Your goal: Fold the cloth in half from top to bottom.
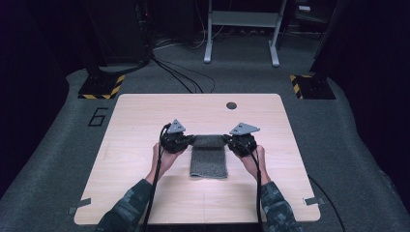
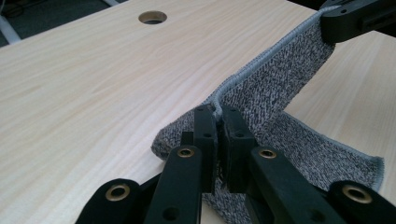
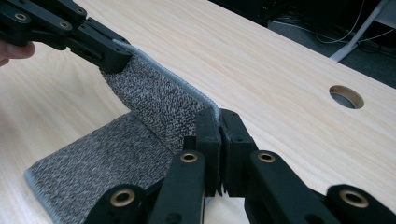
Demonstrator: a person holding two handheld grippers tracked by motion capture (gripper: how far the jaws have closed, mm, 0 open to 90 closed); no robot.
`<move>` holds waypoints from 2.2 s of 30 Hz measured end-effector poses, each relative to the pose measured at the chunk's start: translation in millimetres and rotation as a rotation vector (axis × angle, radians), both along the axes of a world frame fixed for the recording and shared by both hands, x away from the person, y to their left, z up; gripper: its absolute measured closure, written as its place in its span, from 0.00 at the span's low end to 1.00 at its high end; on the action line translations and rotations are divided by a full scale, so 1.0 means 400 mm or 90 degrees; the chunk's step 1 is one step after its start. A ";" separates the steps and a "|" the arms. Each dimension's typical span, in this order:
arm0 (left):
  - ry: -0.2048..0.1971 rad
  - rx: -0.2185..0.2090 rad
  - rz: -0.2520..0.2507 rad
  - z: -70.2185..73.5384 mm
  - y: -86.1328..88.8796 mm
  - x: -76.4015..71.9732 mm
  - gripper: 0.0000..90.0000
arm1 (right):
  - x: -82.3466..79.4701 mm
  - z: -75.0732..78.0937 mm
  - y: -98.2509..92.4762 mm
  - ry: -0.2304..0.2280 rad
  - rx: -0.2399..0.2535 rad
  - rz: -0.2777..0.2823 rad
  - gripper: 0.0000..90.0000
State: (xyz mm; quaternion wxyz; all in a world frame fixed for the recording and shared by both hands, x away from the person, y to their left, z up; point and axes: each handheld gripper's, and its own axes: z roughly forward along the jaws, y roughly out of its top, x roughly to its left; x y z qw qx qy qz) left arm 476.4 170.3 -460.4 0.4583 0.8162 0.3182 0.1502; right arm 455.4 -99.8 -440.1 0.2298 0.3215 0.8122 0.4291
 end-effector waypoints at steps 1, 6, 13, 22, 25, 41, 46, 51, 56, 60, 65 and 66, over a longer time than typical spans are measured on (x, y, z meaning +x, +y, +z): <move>0.003 -0.002 -0.002 -0.001 0.000 -0.004 0.95 | -0.004 -0.001 -0.002 0.004 -0.002 0.004 0.97; 0.001 0.005 -0.011 -0.004 -0.002 -0.027 0.95 | -0.030 -0.017 -0.008 0.006 -0.003 0.006 0.97; 0.002 0.015 -0.021 -0.014 -0.009 -0.053 0.95 | -0.051 -0.029 -0.014 0.007 0.000 0.011 0.97; 0.013 0.029 -0.033 -0.038 -0.012 -0.073 0.95 | -0.076 -0.061 -0.018 0.026 -0.015 0.021 0.96; 0.024 0.033 -0.039 -0.046 -0.013 -0.080 0.95 | -0.085 -0.075 -0.017 0.039 -0.013 0.019 0.96; 0.086 0.033 -0.081 -0.084 -0.008 -0.115 0.71 | -0.129 -0.118 -0.034 0.077 -0.028 0.038 0.81; 0.083 0.027 -0.070 -0.055 0.014 -0.148 0.54 | -0.156 -0.100 -0.061 0.086 0.011 0.043 0.57; 0.053 0.019 -0.032 -0.016 0.017 -0.136 0.43 | -0.138 -0.081 -0.076 0.084 0.040 0.022 0.48; 0.106 0.050 -0.027 -0.055 -0.019 -0.086 0.33 | -0.081 -0.119 -0.036 0.122 0.013 -0.011 0.33; 0.127 0.080 -0.017 -0.101 -0.017 -0.085 0.27 | -0.069 -0.157 -0.019 0.153 -0.013 -0.025 0.22; 0.120 0.106 -0.003 -0.132 -0.005 -0.093 0.26 | -0.074 -0.179 -0.019 0.161 -0.036 -0.036 0.19; 0.117 0.113 -0.002 -0.137 -0.005 -0.094 0.26 | -0.074 -0.183 -0.018 0.157 -0.043 -0.034 0.19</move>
